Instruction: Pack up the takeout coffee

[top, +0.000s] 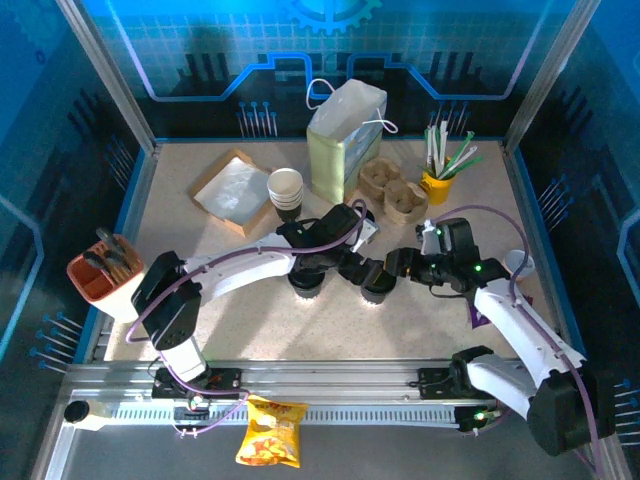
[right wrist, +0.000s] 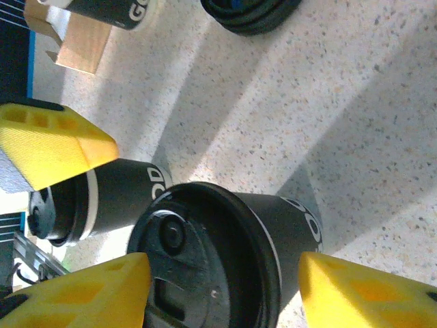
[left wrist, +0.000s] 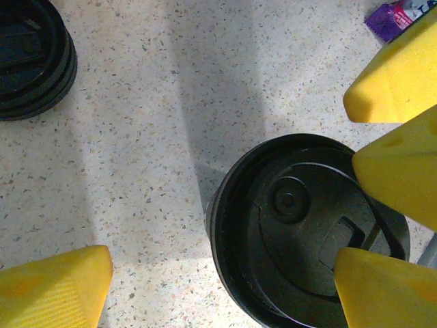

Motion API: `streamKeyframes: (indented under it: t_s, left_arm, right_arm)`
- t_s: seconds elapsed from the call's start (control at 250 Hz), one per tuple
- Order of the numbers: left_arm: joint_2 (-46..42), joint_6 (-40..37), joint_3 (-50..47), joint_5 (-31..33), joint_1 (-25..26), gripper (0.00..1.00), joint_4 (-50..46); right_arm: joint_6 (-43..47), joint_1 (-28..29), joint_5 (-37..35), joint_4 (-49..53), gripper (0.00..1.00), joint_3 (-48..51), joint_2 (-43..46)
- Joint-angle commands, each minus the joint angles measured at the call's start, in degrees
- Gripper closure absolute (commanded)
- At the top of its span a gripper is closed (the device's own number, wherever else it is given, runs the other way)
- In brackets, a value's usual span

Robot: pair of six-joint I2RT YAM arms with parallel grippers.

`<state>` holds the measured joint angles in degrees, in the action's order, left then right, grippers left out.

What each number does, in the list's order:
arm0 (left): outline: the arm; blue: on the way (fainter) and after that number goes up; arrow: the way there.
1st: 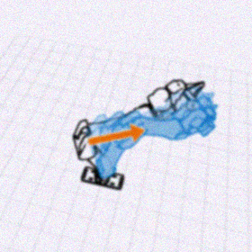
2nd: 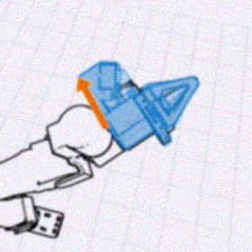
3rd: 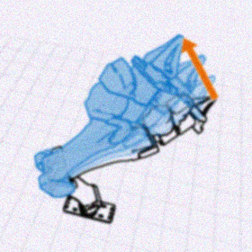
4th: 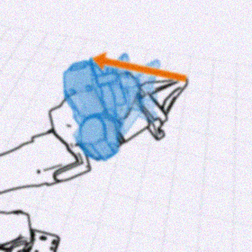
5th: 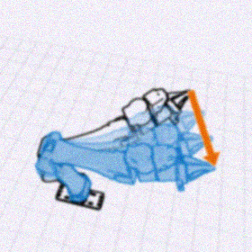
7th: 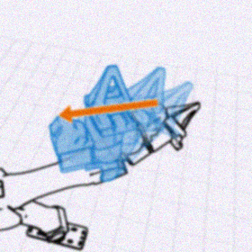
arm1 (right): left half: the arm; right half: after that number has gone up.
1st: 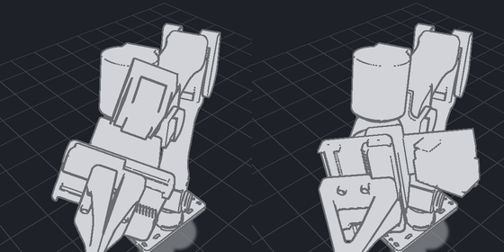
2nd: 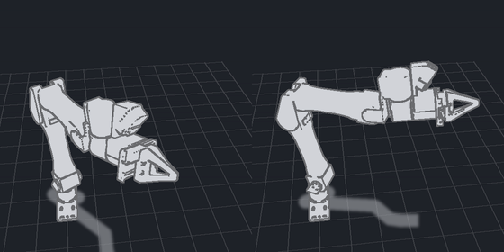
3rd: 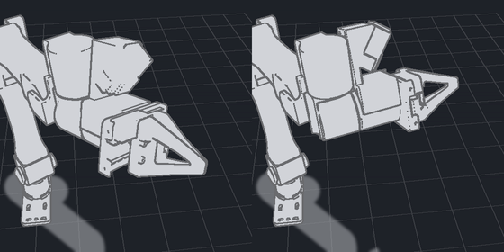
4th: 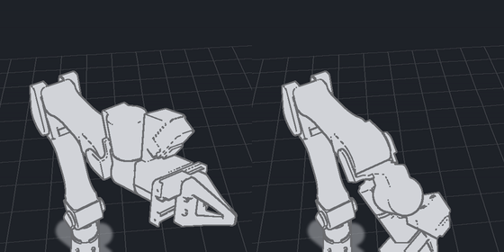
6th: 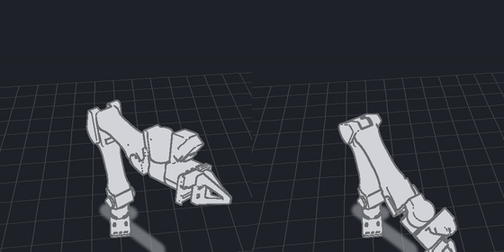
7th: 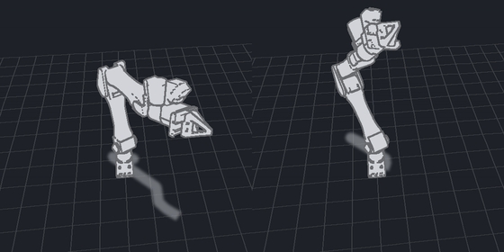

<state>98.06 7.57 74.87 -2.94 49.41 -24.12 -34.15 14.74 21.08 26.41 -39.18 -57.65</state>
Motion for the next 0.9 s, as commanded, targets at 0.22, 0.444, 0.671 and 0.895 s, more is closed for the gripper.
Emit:
streamKeyframes:
  t_s: [0.22, 0.444, 0.671, 0.895]
  left_arm:
    - [-1.1, 1.0, -0.3, 0.2, 0.1, 0.15, 0.0]
    - [0.3, 0.5, -0.4, 0.4, 0.2, 0.16, 0.4]
    - [1.4, -0.8, -2.3, 1.2, 0.2, 0.16, -0.2]
    - [2.3, -1.2, -5.6, 1.2, 0.1, 0.16, -0.1]
  right_arm:
    - [0.6, 0.9, -1.4, 6.8, 0.40, 0.2, 2.4]
    - [0.1, 1.2, -0.1, 5.0, 0.41, 3.3, 1.8]
    - [0.5, 1.2, -1.6, 3.8, 0.42, 6.5, 1.2]
    - [0.0, 1.2, -2.4, 2.0, 0.44, 9.7, 1.2]
